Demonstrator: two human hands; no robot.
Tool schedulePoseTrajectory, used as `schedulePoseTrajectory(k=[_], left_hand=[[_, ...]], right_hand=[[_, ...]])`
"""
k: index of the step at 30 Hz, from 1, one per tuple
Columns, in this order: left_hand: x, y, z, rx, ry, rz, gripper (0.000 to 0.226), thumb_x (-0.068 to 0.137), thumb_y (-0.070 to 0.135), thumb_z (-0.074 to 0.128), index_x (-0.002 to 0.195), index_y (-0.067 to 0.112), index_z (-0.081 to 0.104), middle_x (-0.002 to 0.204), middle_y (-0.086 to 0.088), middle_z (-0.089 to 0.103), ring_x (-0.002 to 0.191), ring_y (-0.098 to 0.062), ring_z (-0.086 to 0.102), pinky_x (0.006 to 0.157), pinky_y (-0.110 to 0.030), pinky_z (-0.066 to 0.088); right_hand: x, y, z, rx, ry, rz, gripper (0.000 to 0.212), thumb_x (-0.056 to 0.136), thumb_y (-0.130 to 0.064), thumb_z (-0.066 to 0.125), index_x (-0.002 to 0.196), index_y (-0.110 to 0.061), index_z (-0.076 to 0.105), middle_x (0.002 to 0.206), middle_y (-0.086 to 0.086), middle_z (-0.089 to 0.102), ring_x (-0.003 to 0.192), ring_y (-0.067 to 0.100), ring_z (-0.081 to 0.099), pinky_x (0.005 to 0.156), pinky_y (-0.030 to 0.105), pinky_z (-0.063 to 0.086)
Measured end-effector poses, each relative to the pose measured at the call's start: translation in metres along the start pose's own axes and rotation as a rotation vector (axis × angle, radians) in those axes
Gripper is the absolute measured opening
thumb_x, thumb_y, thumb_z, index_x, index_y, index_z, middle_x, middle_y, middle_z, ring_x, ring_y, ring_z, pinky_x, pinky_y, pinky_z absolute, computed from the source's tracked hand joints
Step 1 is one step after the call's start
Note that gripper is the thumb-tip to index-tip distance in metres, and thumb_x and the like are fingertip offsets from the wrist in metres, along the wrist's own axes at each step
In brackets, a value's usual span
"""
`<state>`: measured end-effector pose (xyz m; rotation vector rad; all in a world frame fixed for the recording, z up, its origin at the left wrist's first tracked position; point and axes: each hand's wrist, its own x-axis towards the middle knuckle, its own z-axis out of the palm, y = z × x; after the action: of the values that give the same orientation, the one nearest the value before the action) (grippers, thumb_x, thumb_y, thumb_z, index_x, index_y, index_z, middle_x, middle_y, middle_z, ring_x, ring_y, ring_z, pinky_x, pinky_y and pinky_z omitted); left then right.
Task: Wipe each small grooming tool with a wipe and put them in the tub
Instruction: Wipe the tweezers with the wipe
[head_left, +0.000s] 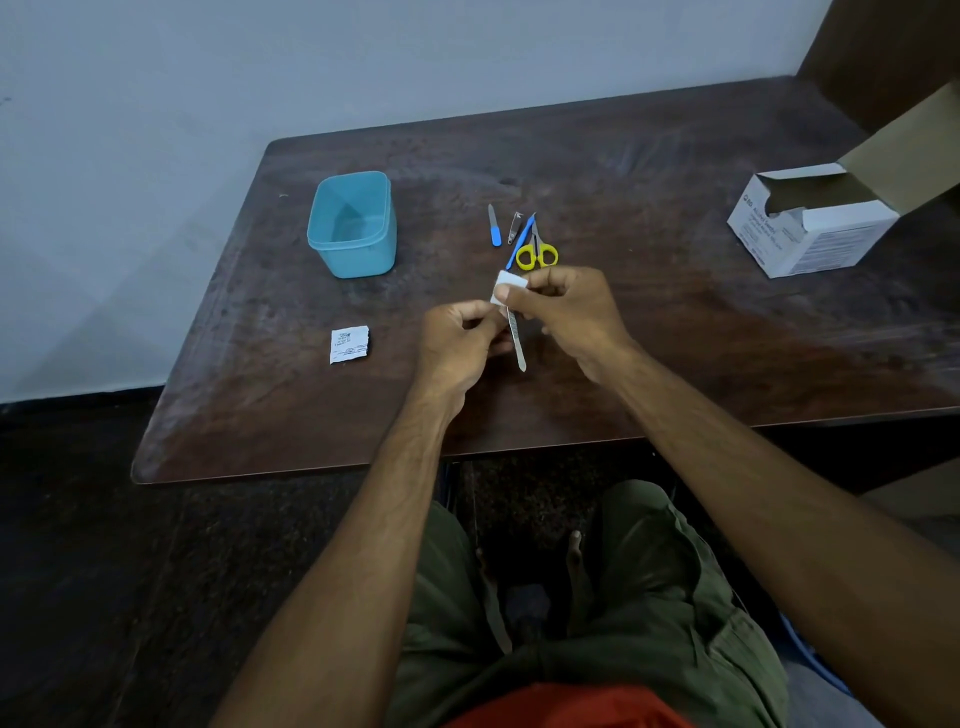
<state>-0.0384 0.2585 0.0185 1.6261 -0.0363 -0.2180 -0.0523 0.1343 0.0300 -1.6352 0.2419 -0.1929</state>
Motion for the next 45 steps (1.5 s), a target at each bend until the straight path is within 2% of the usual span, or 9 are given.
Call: schedulePoseTrajectory(k=[4,12,16,20,29,34,37,42,45], left_hand=[[-0.001,0.0,0.0,-0.013,-0.009,0.009,0.021,0.093,0.003,0.058,0.08,0.013,0.071,0.071,0.005,0.07,0.064,-0.003,0.067,0.062,-0.018,0.056],[-0.004,-0.001,0.003,0.057,-0.002,0.041,0.023,0.095,0.006,0.056,0.083,0.016,0.073,0.074,0.005,0.072,0.068,-0.005,0.067,0.061,-0.017,0.054],[-0.004,-0.001,0.005,-0.232,-0.101,-0.104,0.022,0.098,0.018,0.052,0.088,0.011,0.07,0.078,-0.003,0.071,0.07,-0.011,0.066,0.066,-0.023,0.055],[-0.011,-0.004,0.001,-0.417,-0.219,-0.247,0.014,0.097,0.012,0.052,0.098,0.01,0.067,0.076,-0.003,0.072,0.067,-0.011,0.069,0.066,-0.022,0.058],[-0.007,-0.002,0.0,-0.5,-0.051,-0.254,0.008,0.089,0.004,0.063,0.096,0.003,0.066,0.074,-0.005,0.073,0.066,-0.01,0.07,0.063,-0.017,0.057],[-0.007,-0.004,0.003,-0.482,0.006,-0.213,0.005,0.087,0.001,0.065,0.091,0.004,0.066,0.075,-0.005,0.072,0.068,-0.012,0.071,0.066,-0.02,0.058],[-0.008,-0.005,0.008,-0.455,0.038,-0.177,0.006,0.086,-0.003,0.065,0.087,0.003,0.064,0.072,-0.006,0.069,0.065,-0.012,0.07,0.068,-0.022,0.059],[-0.008,-0.008,0.011,-0.436,0.095,-0.123,0.008,0.084,-0.005,0.066,0.086,0.003,0.064,0.072,-0.007,0.067,0.064,-0.012,0.07,0.07,-0.022,0.059],[-0.009,-0.01,0.013,-0.419,0.134,-0.086,0.01,0.084,-0.005,0.067,0.085,0.004,0.065,0.07,-0.007,0.068,0.064,-0.012,0.07,0.067,-0.021,0.059]], right_hand=[[0.001,-0.002,0.001,-0.001,0.03,0.035,0.016,0.078,-0.02,0.079,0.075,-0.007,0.07,0.071,0.007,0.065,0.055,0.004,0.051,0.047,0.009,0.038],[-0.004,0.008,0.0,-0.02,0.057,0.038,0.014,0.078,-0.017,0.078,0.08,-0.003,0.075,0.07,0.008,0.067,0.054,0.003,0.05,0.054,0.015,0.042],[0.001,0.004,-0.005,0.14,0.037,0.13,0.012,0.081,-0.02,0.075,0.083,-0.009,0.074,0.064,0.001,0.061,0.055,0.009,0.051,0.051,0.018,0.04],[0.004,0.006,-0.009,0.304,-0.027,0.166,0.009,0.083,-0.02,0.073,0.074,-0.017,0.072,0.061,-0.007,0.062,0.058,0.005,0.05,0.056,0.02,0.039],[-0.003,0.006,-0.011,0.164,0.168,0.011,0.007,0.08,-0.019,0.077,0.079,-0.017,0.071,0.069,0.002,0.064,0.055,0.003,0.052,0.05,0.013,0.04],[-0.002,-0.001,-0.006,0.036,0.04,-0.097,0.008,0.08,-0.011,0.076,0.083,-0.005,0.072,0.069,0.0,0.065,0.052,-0.003,0.053,0.052,0.011,0.041],[0.005,0.003,0.001,-0.082,0.091,-0.146,0.012,0.076,-0.011,0.079,0.081,-0.002,0.073,0.066,-0.003,0.066,0.053,-0.005,0.054,0.056,0.012,0.044],[0.017,0.006,0.001,-0.104,0.231,-0.129,0.017,0.071,-0.017,0.083,0.078,-0.007,0.071,0.065,-0.005,0.068,0.053,-0.005,0.056,0.055,0.013,0.044],[0.012,0.009,0.005,-0.05,0.225,-0.079,0.02,0.069,-0.016,0.084,0.077,-0.009,0.067,0.066,-0.002,0.069,0.054,0.001,0.06,0.055,0.017,0.047]])
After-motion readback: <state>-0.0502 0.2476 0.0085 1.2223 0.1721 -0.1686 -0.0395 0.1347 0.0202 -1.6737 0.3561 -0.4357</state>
